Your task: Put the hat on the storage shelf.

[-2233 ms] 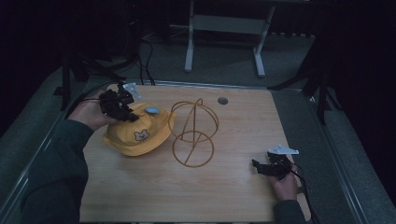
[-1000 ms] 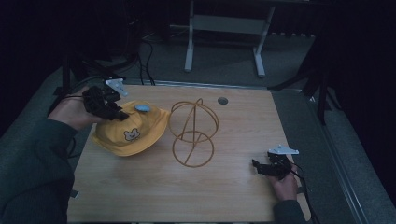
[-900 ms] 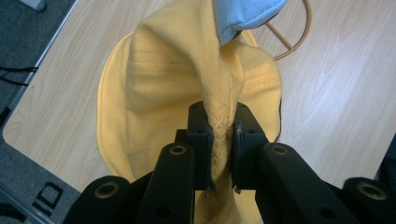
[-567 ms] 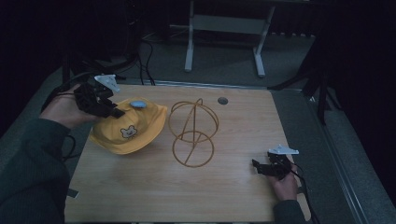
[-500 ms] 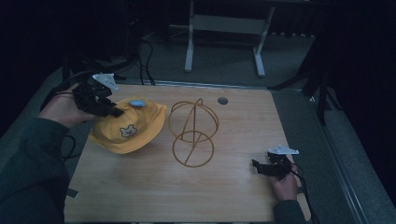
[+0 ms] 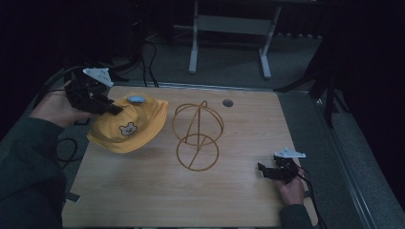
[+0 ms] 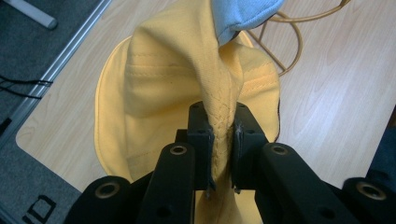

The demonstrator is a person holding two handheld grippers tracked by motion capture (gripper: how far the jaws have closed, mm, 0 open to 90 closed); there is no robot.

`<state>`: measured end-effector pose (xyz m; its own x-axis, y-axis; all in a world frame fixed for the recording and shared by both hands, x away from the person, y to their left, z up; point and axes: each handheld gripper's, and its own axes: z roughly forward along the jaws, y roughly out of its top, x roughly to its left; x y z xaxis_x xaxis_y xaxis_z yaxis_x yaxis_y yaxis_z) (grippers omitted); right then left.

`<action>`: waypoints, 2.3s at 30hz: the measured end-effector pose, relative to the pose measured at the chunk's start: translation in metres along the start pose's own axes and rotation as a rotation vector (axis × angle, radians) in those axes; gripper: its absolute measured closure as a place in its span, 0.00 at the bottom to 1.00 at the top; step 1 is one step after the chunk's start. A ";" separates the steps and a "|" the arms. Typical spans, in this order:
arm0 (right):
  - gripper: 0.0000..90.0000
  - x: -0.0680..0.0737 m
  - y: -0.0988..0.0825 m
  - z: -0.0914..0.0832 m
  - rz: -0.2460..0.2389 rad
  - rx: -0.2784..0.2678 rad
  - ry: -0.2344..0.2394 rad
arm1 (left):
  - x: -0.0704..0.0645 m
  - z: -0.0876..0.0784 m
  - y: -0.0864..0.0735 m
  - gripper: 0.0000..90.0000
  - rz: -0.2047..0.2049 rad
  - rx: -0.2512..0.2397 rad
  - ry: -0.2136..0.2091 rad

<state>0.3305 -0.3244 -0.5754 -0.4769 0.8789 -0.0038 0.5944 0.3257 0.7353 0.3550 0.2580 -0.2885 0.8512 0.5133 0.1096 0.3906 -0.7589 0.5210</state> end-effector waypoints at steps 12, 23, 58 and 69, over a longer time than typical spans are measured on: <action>0.21 0.000 0.000 0.000 0.001 0.000 0.001 | 0.002 -0.008 0.007 0.90 0.000 -0.038 0.009; 0.21 0.000 0.000 0.000 0.001 0.000 0.001 | 0.000 -0.011 0.018 0.90 0.020 -0.060 0.000; 0.21 0.000 0.000 0.000 0.001 0.000 0.001 | -0.009 -0.018 0.054 0.90 0.081 -0.095 -0.037; 0.21 0.000 0.000 0.000 0.001 0.000 0.001 | -0.012 -0.021 0.065 0.90 0.106 -0.105 -0.055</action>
<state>0.3304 -0.3243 -0.5754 -0.4771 0.8788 -0.0022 0.5949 0.3248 0.7353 0.3625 0.2105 -0.2385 0.9046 0.4080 0.1234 0.2617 -0.7602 0.5946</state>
